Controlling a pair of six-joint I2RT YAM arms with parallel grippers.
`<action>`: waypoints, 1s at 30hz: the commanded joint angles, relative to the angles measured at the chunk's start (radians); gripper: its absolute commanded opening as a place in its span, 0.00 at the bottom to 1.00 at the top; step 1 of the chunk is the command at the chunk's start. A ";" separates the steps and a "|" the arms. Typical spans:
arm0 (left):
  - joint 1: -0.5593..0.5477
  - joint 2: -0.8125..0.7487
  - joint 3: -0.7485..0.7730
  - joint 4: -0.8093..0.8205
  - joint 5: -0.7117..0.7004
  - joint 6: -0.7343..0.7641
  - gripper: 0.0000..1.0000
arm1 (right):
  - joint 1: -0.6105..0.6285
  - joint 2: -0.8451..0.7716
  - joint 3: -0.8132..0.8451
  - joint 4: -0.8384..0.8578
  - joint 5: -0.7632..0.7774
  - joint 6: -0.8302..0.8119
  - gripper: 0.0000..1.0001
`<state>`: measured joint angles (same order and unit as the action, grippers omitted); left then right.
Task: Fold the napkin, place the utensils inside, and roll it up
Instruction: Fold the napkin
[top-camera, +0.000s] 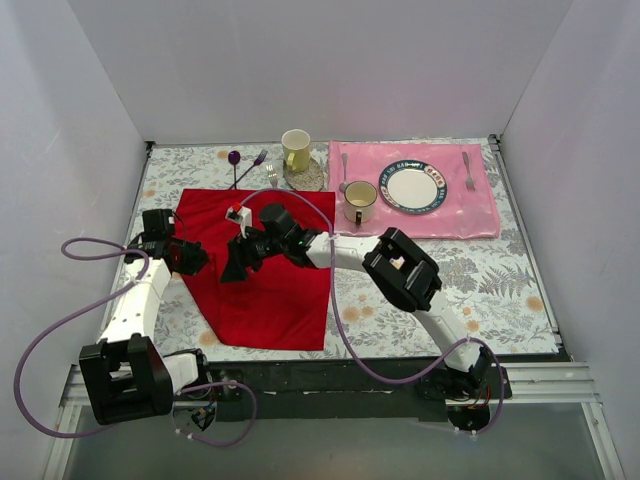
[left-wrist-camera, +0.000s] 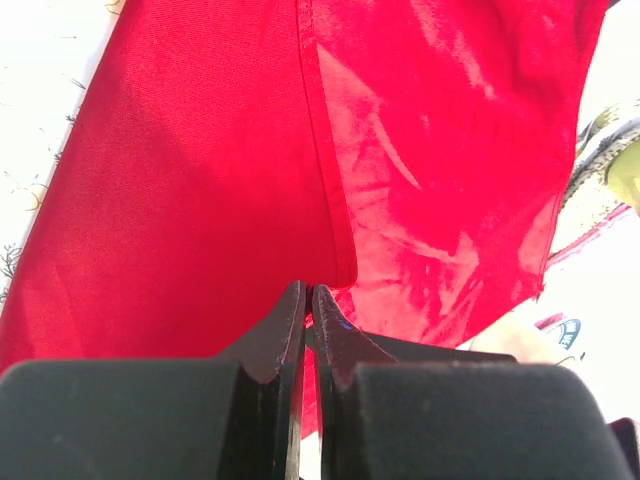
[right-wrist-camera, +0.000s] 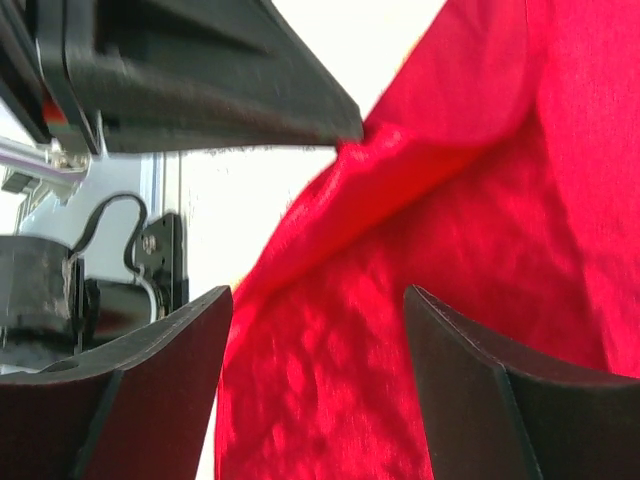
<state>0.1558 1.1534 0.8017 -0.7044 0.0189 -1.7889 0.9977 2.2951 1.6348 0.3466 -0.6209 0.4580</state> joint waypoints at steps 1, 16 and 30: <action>-0.010 0.006 0.062 -0.044 -0.039 0.002 0.00 | 0.022 0.029 0.088 0.016 0.061 -0.005 0.79; -0.013 0.023 0.088 -0.127 -0.077 -0.049 0.00 | 0.146 0.125 0.359 -0.279 0.567 -0.223 0.78; -0.012 0.003 0.096 -0.147 -0.103 -0.081 0.00 | 0.177 0.152 0.436 -0.276 0.710 -0.255 0.31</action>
<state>0.1612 1.1950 0.8635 -0.8009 -0.1207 -1.8534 1.1774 2.4199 2.0022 0.0467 0.0257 0.2035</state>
